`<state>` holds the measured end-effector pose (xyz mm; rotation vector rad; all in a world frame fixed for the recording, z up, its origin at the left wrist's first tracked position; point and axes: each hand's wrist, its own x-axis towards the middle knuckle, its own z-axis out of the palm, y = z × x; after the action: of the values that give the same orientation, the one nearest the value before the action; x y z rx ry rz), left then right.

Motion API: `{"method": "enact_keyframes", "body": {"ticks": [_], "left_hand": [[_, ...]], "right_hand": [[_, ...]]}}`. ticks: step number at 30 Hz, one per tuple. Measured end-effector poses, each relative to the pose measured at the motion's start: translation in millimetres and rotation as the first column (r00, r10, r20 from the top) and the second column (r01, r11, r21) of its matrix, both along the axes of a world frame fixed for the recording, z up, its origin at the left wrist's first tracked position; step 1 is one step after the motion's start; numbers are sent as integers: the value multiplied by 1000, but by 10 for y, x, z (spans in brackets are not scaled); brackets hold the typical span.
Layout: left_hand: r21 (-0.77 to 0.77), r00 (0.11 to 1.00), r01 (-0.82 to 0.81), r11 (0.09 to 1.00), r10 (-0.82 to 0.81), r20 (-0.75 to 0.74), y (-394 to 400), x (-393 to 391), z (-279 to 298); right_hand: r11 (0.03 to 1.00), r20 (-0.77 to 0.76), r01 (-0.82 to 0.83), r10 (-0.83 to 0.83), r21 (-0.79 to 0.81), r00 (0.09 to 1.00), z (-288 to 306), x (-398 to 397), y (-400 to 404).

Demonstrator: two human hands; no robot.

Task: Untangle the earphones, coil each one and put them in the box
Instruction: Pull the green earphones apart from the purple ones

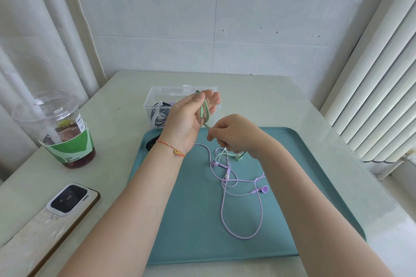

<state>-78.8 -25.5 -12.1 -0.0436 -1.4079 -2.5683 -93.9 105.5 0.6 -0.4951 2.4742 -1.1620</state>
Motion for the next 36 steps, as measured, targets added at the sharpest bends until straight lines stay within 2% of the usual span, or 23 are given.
{"method": "enact_keyframes", "body": {"ticks": [6,9,12,14,17,20,22,25,29,36], "left_hand": [[61,998,59,996,-60,17,46,38,20],[168,996,55,984,-66,61,-26,-4,1],[301,976,162,940,-197,91,-125,-4,-11],[310,958,225,924,-268,104,-170,19,-3],[243,932,256,936,-306,195,-161,33,-8],[172,906,272,947,-312,285,-96,29,-18],[102,905,256,961,-276,325,-56,31,-12],[-78,924,199,977,-161,347,-29,34,-12],[-192,939,158,969,-87,332,-11,27,-18],[-232,949,127,964,-50,311,-37,33,2]], "right_hand": [[996,-68,55,-60,-72,996,-45,-23,-35],[989,-29,82,-86,-123,996,-71,-36,-26],[983,33,102,-98,-155,995,-68,-63,-22],[986,50,97,-91,-133,995,-35,-74,-5],[985,77,62,-50,-162,996,-7,-92,49],[962,123,-73,109,-264,986,3,-93,116],[955,98,-144,175,-258,980,18,-82,126],[971,-25,-89,86,-221,996,32,-60,86],[974,-159,-48,12,-221,987,13,-52,24],[944,-153,15,-69,-329,986,51,-58,65]]}}
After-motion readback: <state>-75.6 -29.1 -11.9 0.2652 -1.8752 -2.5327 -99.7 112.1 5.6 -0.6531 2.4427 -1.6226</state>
